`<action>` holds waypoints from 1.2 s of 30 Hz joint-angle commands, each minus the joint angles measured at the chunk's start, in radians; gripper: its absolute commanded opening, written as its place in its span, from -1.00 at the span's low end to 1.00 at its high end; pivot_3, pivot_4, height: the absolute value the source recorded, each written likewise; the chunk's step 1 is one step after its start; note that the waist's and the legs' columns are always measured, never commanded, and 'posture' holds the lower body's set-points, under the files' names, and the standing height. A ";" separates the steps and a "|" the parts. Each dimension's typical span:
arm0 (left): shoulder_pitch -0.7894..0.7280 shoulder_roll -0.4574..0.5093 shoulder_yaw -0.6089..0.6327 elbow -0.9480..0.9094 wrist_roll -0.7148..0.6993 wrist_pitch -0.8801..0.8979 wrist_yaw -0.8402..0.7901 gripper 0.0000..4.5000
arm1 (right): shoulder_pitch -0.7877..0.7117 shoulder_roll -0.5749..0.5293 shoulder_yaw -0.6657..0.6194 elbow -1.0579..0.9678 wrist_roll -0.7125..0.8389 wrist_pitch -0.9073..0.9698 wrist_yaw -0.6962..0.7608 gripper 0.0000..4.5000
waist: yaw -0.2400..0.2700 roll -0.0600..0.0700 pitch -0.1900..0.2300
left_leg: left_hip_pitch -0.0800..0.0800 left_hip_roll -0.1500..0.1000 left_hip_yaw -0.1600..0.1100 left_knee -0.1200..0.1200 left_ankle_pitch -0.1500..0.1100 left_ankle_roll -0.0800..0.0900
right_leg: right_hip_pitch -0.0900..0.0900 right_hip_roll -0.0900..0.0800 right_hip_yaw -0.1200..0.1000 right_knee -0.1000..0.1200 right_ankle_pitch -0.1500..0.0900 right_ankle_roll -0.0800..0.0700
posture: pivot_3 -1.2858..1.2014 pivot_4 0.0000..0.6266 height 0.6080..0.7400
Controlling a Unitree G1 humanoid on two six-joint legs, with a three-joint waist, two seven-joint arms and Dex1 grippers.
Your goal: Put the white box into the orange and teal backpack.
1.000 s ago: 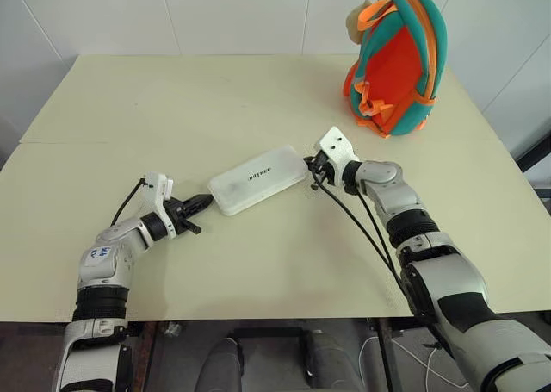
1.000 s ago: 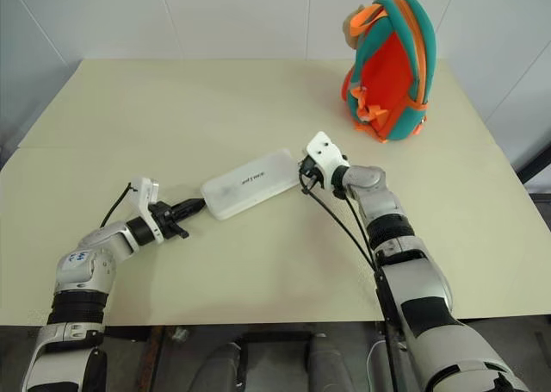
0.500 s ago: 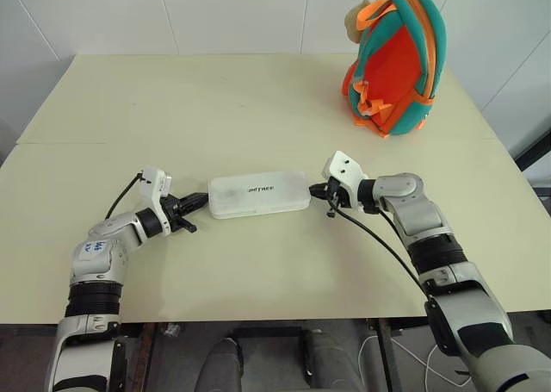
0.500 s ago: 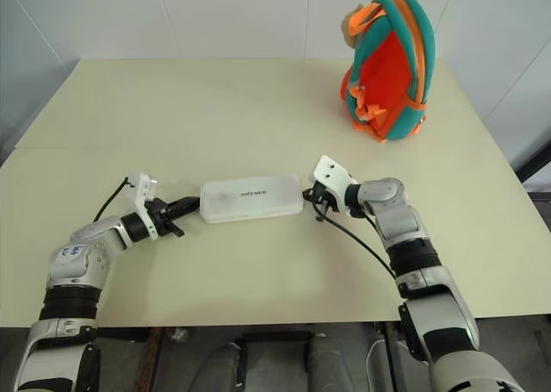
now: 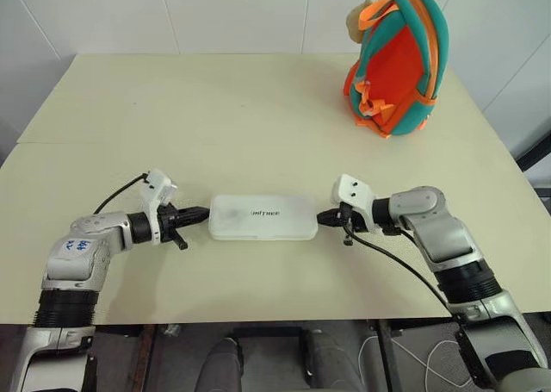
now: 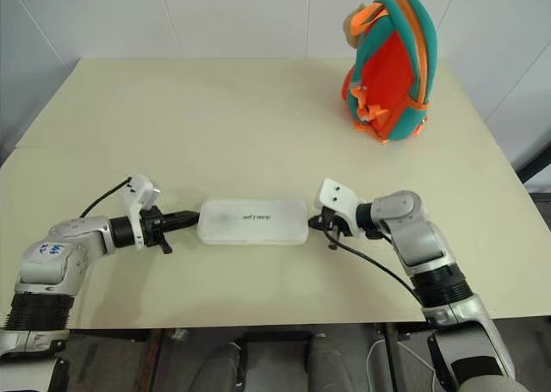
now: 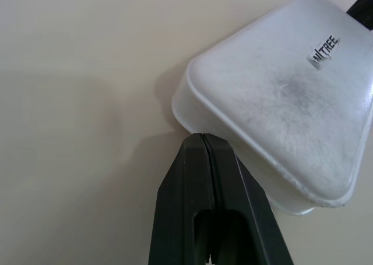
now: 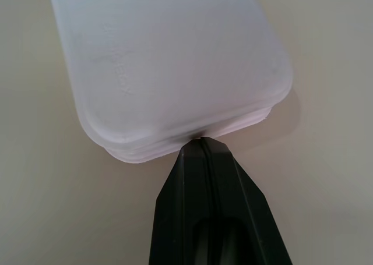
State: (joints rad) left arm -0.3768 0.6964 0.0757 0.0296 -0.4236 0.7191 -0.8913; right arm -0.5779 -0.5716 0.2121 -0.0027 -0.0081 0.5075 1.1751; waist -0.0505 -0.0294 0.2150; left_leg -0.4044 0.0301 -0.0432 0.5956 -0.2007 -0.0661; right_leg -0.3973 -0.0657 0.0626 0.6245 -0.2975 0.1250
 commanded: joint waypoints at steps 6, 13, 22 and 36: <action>0.056 -0.005 -0.046 -0.152 -0.048 0.041 -0.057 -0.99 | 0.091 -0.042 0.011 -0.254 0.117 0.107 0.025 -1.00 | 0.004 0.000 0.000 | 0.000 0.001 0.000 0.000 -0.001 0.000 | 0.000 0.000 0.000 -0.002 -0.001 -0.002 | 0.03 -0.52 1.00; 0.059 -0.013 -0.042 -0.148 -0.041 0.039 -0.049 -0.99 | 0.125 -0.059 0.004 -0.266 0.114 0.128 -0.031 -1.00 | 0.007 0.000 0.000 | 0.000 0.001 0.000 0.000 -0.001 0.000 | 0.000 0.000 0.000 -0.002 -0.003 -0.006 | 0.03 -0.52 1.00; 0.068 0.006 0.038 -0.202 -0.093 0.096 -0.029 -0.99 | 0.096 -0.171 -0.055 -0.228 0.118 0.095 -0.022 -1.00 | 0.021 0.000 0.000 | -0.001 0.001 0.000 0.000 -0.001 0.000 | 0.000 0.000 0.000 -0.003 -0.004 -0.007 | 0.03 -0.52 1.00; 0.065 0.176 0.103 -0.188 -0.161 0.214 -0.087 -0.75 | 0.101 -0.301 -0.106 -0.247 0.171 0.126 -0.045 -0.75 | 0.020 -0.001 0.000 | -0.001 0.001 0.001 0.000 -0.002 0.001 | 0.000 0.000 0.000 -0.004 -0.010 -0.017 | 0.03 -0.52 1.00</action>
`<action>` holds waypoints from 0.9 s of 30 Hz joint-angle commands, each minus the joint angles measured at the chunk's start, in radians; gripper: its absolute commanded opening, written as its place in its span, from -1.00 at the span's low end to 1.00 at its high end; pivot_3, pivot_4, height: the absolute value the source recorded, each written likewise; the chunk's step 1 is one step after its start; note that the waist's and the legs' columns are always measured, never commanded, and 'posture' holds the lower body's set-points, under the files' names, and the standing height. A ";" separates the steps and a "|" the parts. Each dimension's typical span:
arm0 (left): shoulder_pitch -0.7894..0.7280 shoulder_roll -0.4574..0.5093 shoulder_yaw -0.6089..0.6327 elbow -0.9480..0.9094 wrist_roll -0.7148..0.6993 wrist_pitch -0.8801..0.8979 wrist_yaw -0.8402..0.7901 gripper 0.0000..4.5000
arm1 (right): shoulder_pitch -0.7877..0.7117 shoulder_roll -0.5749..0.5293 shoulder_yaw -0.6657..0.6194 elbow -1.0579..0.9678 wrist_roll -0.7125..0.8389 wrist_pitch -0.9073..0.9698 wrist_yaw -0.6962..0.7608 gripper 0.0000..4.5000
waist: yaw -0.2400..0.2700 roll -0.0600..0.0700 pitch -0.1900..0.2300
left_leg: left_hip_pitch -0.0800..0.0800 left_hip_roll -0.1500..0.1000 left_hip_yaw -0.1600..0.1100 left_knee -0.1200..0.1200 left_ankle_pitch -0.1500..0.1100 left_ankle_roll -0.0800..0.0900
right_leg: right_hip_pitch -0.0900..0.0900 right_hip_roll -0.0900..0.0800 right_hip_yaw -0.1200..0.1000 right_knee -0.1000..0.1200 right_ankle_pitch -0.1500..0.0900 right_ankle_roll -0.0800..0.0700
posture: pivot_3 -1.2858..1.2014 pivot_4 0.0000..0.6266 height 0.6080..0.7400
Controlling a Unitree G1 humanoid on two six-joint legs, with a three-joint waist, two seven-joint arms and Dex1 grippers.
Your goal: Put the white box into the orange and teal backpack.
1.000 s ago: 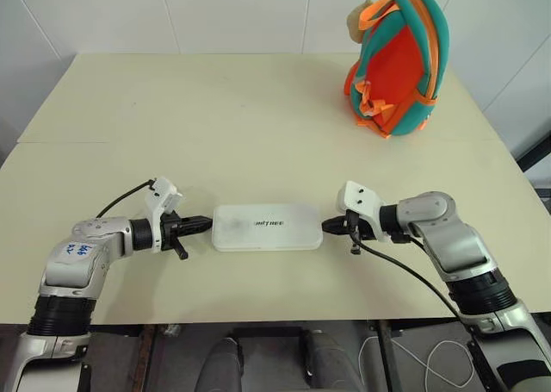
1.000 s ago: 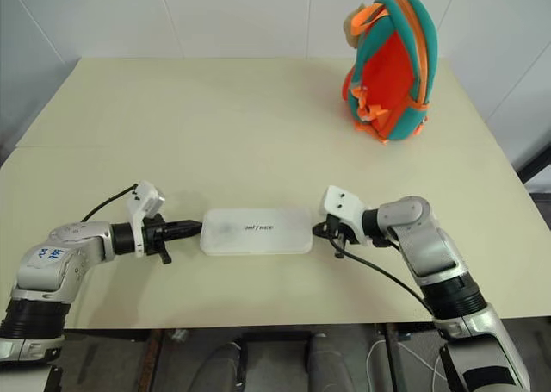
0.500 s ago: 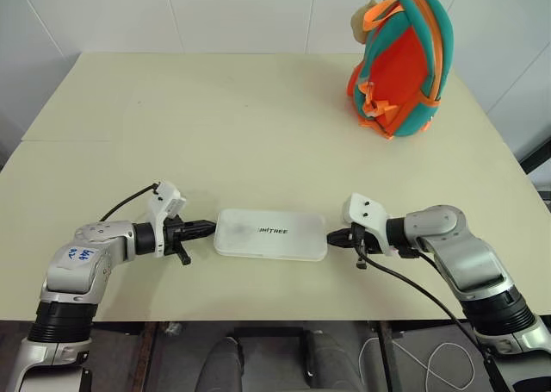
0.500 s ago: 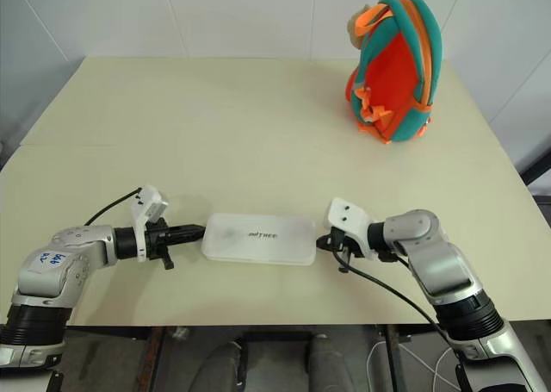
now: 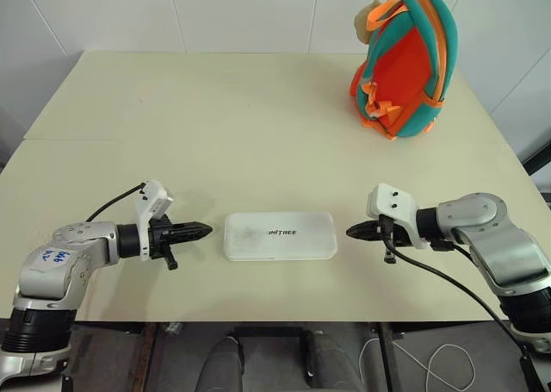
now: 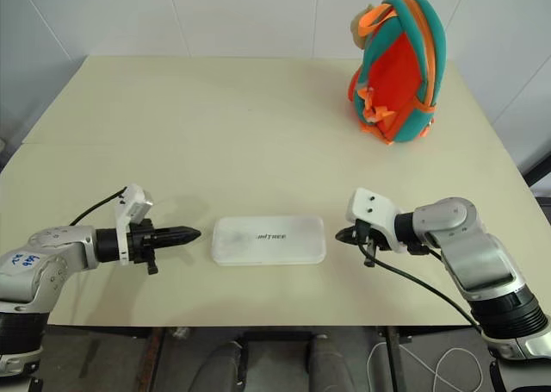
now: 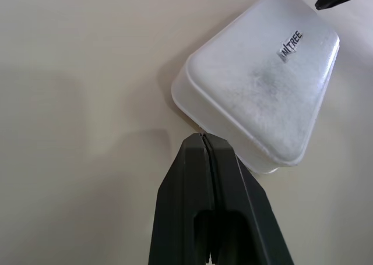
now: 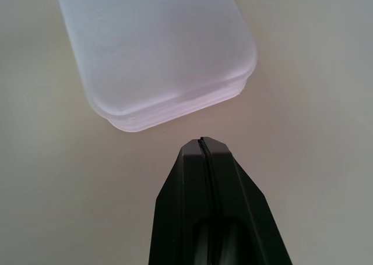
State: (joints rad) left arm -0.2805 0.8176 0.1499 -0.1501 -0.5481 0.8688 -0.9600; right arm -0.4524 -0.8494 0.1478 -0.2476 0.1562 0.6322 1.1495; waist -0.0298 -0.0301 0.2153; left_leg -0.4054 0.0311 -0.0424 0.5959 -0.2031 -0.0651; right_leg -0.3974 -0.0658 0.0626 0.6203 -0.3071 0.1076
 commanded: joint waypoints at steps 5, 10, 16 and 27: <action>-0.083 0.108 0.052 0.014 -0.098 0.161 -0.042 -0.05 | -0.031 -0.061 -0.045 0.017 0.011 -0.010 -0.016 0.01 | 0.000 0.000 0.000 | 0.000 0.000 0.000 0.000 0.000 0.000 | 0.000 0.000 0.000 0.000 0.000 0.000 | 0.03 -0.52 1.00; -0.120 0.146 0.056 0.030 -0.154 0.269 -0.056 0.65 | -0.038 -0.070 -0.044 0.040 0.010 -0.029 -0.030 0.77 | -0.001 -0.001 0.001 | 0.000 0.000 0.000 0.000 -0.001 0.000 | 0.000 0.000 0.000 0.000 -0.001 0.000 | 0.03 -0.52 1.00; -0.176 0.084 0.119 0.108 -0.235 0.395 -0.004 0.97 | -0.046 -0.048 -0.034 0.053 0.012 -0.035 -0.057 1.00 | -0.002 -0.001 0.001 | 0.000 0.000 0.000 0.000 -0.001 0.000 | -0.001 0.000 0.000 0.001 -0.001 0.001 | 0.03 -0.52 1.00; -0.206 0.017 0.110 0.219 -0.318 0.726 0.090 0.97 | -0.032 -0.017 -0.024 0.049 0.020 -0.032 -0.097 1.00 | -0.002 -0.001 0.001 | 0.000 0.000 -0.001 0.000 -0.001 0.000 | -0.001 0.001 0.000 0.003 0.006 0.015 | 0.03 -0.52 1.00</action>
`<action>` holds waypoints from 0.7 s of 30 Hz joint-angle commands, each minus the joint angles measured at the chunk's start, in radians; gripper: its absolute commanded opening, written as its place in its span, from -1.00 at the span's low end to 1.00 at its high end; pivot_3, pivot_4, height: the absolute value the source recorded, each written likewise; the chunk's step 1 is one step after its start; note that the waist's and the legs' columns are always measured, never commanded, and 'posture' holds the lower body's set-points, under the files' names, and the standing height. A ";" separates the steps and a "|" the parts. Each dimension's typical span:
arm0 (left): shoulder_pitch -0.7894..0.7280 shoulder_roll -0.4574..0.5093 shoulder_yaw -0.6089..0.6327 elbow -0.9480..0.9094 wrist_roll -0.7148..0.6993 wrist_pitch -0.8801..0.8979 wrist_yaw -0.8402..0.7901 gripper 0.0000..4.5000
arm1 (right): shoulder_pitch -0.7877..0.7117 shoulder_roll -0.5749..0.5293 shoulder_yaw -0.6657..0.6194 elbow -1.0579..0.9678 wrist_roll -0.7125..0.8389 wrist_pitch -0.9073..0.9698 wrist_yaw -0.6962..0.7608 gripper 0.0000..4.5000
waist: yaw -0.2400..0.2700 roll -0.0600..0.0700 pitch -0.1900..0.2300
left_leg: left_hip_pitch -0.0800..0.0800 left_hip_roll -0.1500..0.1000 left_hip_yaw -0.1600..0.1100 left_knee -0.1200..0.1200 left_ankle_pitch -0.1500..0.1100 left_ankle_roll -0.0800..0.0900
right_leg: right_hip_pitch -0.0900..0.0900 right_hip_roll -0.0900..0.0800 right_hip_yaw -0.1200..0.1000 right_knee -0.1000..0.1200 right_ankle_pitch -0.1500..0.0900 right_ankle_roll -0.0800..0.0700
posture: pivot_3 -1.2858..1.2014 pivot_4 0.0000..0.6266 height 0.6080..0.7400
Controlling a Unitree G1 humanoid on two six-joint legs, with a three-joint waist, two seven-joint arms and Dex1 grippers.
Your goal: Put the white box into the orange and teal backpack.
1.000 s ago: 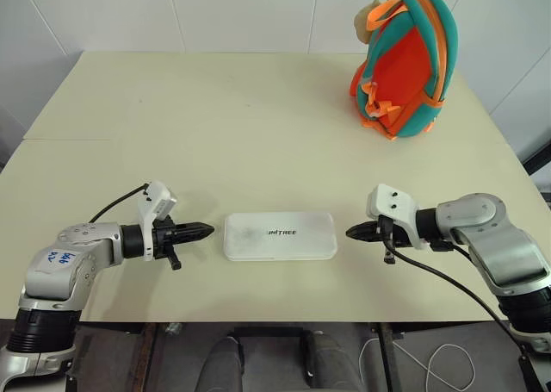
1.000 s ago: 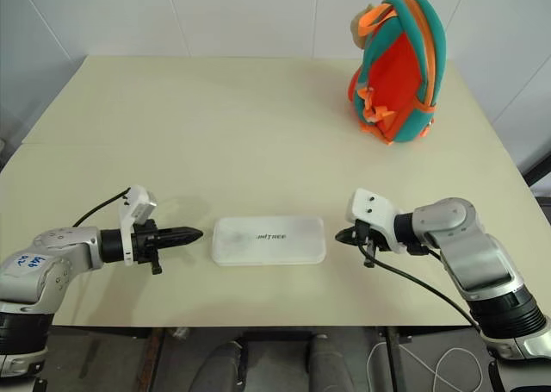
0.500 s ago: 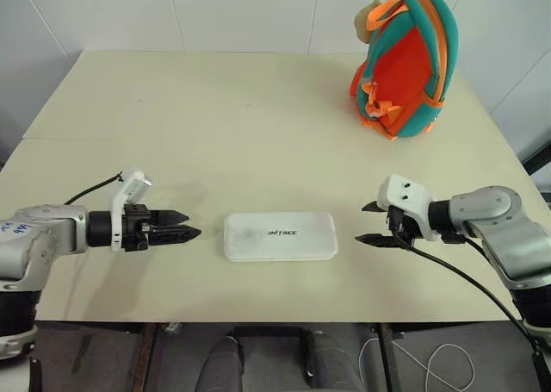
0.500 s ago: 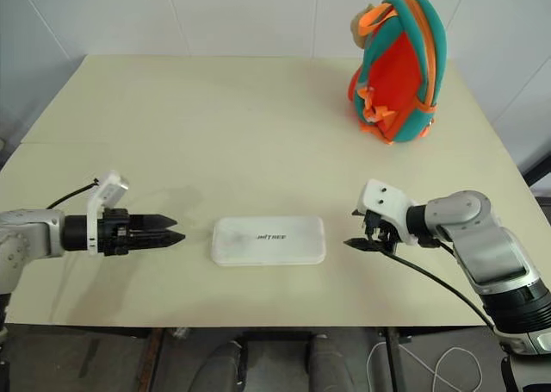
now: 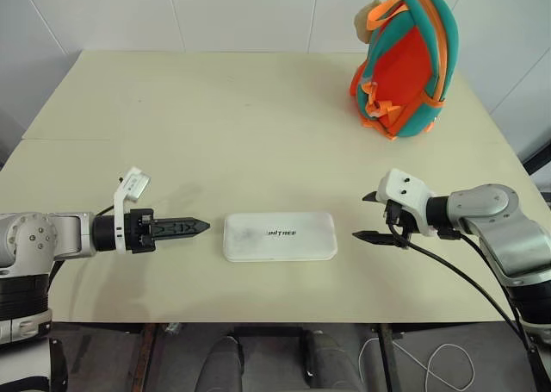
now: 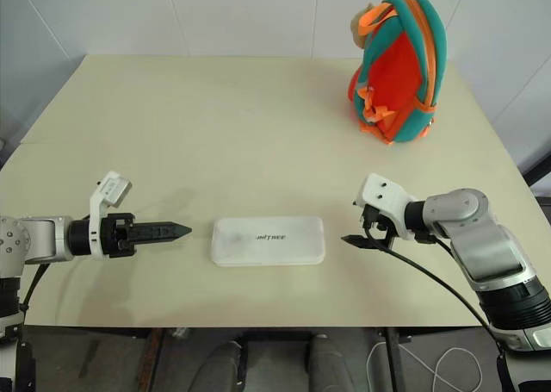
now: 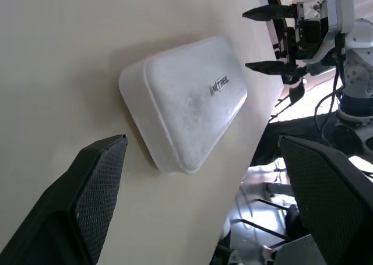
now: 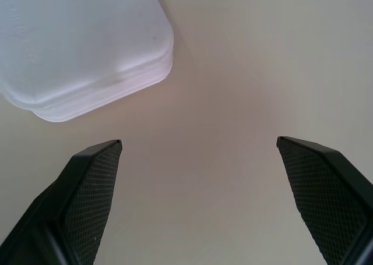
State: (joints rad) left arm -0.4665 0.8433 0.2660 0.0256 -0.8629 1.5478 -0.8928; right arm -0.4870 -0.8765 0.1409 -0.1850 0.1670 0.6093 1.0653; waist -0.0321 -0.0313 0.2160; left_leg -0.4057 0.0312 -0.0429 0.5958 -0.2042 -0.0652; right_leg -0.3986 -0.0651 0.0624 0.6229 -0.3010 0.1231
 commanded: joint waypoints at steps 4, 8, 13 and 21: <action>-0.064 -0.030 -0.043 0.107 0.019 0.065 0.065 0.97 | 0.004 0.018 -0.015 -0.016 0.012 -0.006 -0.021 1.00 | 0.003 0.000 0.000 | 0.000 0.000 0.000 0.000 0.000 0.000 | 0.000 0.000 0.000 0.001 0.000 0.000 | 0.03 -0.52 1.00; -0.100 -0.053 -0.091 0.164 -0.013 0.067 0.069 0.97 | 0.004 0.024 -0.013 -0.008 0.009 -0.012 -0.027 1.00 | 0.004 0.000 0.000 | 0.000 0.000 0.000 0.001 0.000 0.000 | 0.000 0.000 0.000 0.001 0.000 0.000 | 0.03 -0.52 1.00; -0.140 -0.090 -0.130 0.247 -0.032 0.067 0.099 0.97 | 0.011 0.033 -0.013 -0.007 0.010 -0.015 -0.037 1.00 | 0.004 0.000 0.000 | 0.000 0.000 0.000 0.001 0.000 0.000 | 0.000 0.000 0.000 0.001 0.000 0.000 | 0.03 -0.52 1.00; -0.178 -0.178 -0.136 0.306 -0.018 0.067 0.122 0.97 | 0.015 0.071 0.011 -0.002 0.012 -0.020 -0.044 1.00 | 0.005 0.000 0.000 | 0.000 0.000 0.000 0.002 0.000 0.000 | 0.000 0.000 0.000 0.003 0.000 0.001 | 0.03 -0.52 1.00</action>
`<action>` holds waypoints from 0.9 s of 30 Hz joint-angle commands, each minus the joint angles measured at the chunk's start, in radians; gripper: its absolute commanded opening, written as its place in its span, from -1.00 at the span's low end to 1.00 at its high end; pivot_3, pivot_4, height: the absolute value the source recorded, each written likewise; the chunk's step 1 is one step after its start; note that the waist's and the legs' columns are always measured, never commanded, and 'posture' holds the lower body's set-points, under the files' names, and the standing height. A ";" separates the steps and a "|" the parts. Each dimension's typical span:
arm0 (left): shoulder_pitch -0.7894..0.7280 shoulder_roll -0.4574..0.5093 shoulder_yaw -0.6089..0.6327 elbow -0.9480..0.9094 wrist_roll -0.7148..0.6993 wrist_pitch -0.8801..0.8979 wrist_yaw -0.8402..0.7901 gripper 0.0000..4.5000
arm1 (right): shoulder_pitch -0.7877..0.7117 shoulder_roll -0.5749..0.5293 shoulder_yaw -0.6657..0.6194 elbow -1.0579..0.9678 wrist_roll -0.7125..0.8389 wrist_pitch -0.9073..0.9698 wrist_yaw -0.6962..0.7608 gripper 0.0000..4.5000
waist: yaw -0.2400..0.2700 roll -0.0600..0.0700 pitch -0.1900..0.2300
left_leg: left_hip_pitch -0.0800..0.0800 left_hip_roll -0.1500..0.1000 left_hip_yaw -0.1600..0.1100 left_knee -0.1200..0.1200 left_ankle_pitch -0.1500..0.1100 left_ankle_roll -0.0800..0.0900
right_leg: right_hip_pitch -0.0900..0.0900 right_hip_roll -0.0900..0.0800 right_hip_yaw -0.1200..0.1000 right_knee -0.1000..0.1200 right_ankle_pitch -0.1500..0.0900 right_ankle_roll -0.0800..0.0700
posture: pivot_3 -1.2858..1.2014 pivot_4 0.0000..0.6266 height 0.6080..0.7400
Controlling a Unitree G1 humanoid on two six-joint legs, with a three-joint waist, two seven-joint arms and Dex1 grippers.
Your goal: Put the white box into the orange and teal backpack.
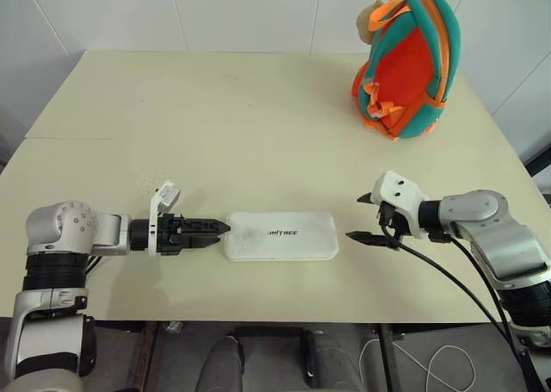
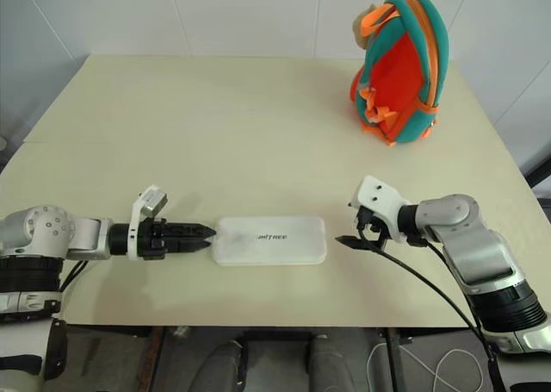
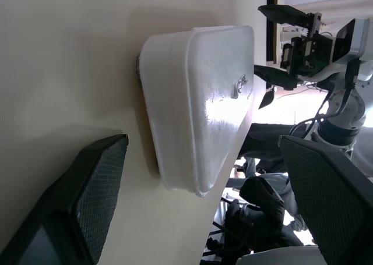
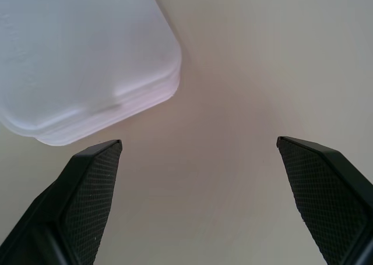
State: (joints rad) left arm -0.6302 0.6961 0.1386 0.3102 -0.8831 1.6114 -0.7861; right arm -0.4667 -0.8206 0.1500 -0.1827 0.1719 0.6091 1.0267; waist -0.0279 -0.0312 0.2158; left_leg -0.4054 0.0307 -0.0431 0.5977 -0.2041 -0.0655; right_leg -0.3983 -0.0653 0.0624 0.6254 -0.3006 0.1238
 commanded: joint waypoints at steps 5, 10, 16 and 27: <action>-0.032 -0.072 -0.033 0.029 0.023 0.002 0.013 0.97 | -0.019 0.041 0.020 0.020 -0.004 -0.039 -0.003 1.00 | 0.000 0.000 0.000 | 0.000 0.000 0.000 0.002 0.000 0.000 | 0.001 0.000 0.000 0.000 0.001 0.001 | 0.03 -0.52 1.00; -0.045 -0.089 -0.060 0.044 0.055 -0.020 0.001 0.97 | -0.036 0.051 0.032 0.045 -0.010 -0.056 -0.003 1.00 | 0.001 0.000 0.000 | 0.000 0.000 0.000 0.003 0.000 0.000 | 0.001 0.000 0.000 0.001 0.001 0.001 | 0.03 -0.52 1.00; -0.049 -0.088 -0.094 0.054 0.077 -0.054 -0.035 0.43 | -0.030 0.043 0.024 0.046 -0.008 -0.062 -0.001 1.00 | 0.001 0.000 0.000 | 0.000 -0.001 0.000 0.006 0.000 0.000 | 0.003 0.000 0.000 0.001 0.001 0.002 | 0.03 -0.52 1.00; -0.043 -0.070 -0.164 0.011 0.093 -0.130 -0.139 -0.44 | -0.030 0.042 0.008 0.040 -0.007 -0.052 -0.005 1.00 | 0.000 0.000 0.000 | 0.000 0.000 0.000 0.006 0.000 0.000 | 0.003 0.000 0.000 0.001 0.001 0.002 | 0.03 -0.52 1.00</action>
State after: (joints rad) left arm -0.6786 0.6231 0.0137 0.3576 -0.8192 1.4907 -0.9310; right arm -0.4907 -0.7783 0.1878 -0.1063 0.1442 0.5677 1.0208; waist -0.0276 -0.0310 0.2156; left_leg -0.4054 0.0303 -0.0435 0.6036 -0.2042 -0.0659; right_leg -0.3957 -0.0655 0.0625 0.6260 -0.2996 0.1254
